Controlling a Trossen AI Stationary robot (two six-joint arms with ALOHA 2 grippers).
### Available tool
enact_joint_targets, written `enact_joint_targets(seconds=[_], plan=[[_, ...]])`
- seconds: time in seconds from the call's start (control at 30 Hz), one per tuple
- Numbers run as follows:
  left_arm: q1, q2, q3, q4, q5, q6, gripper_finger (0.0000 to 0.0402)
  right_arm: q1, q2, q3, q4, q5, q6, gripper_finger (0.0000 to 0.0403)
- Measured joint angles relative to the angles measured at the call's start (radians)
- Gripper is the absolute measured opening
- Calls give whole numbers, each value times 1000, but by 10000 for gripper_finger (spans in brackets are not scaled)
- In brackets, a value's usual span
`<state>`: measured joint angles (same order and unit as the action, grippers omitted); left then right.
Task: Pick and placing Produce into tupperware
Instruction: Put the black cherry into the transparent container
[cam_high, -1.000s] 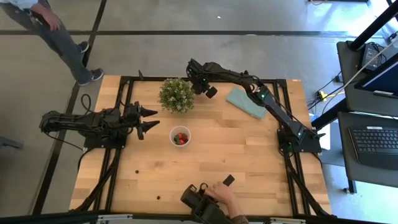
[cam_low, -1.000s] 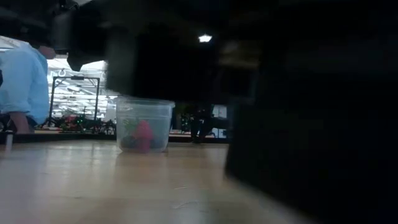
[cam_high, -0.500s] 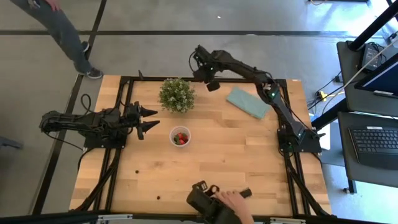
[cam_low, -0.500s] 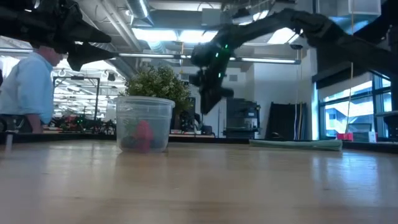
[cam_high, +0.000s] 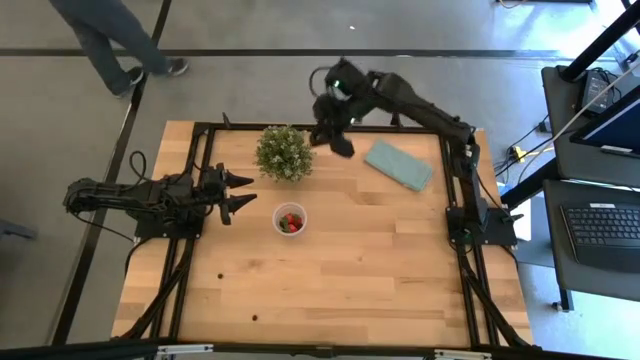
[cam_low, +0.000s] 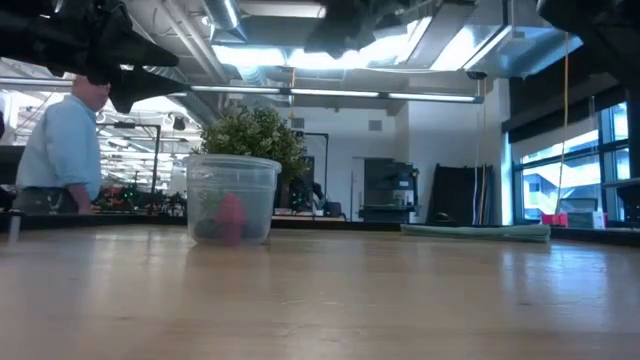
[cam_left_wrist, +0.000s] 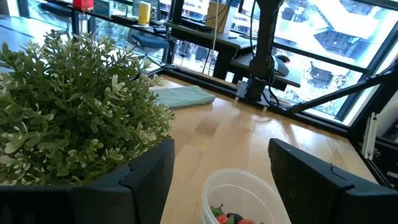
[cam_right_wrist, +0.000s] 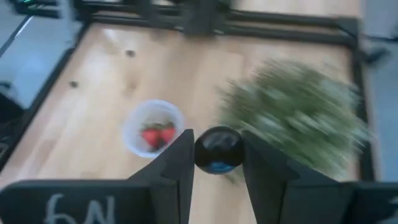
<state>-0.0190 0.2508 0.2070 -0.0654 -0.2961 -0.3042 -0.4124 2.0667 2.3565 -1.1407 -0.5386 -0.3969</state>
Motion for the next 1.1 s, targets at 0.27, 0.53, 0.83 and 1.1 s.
enact_joint_targets(seconds=[0.27,0.53,0.83,1.1], plan=[[0,0,0,2,83,0,250,251,19,-43,162,108,0,113],[-1,-4,0,0,183,0,250,303,35,-297,352,113,92,115],[-1,-3,0,-2,186,0,250,309,37,-582,685,119,157,114],[-1,-3,0,-4,184,0,250,324,36,-706,794,170,181,120]])
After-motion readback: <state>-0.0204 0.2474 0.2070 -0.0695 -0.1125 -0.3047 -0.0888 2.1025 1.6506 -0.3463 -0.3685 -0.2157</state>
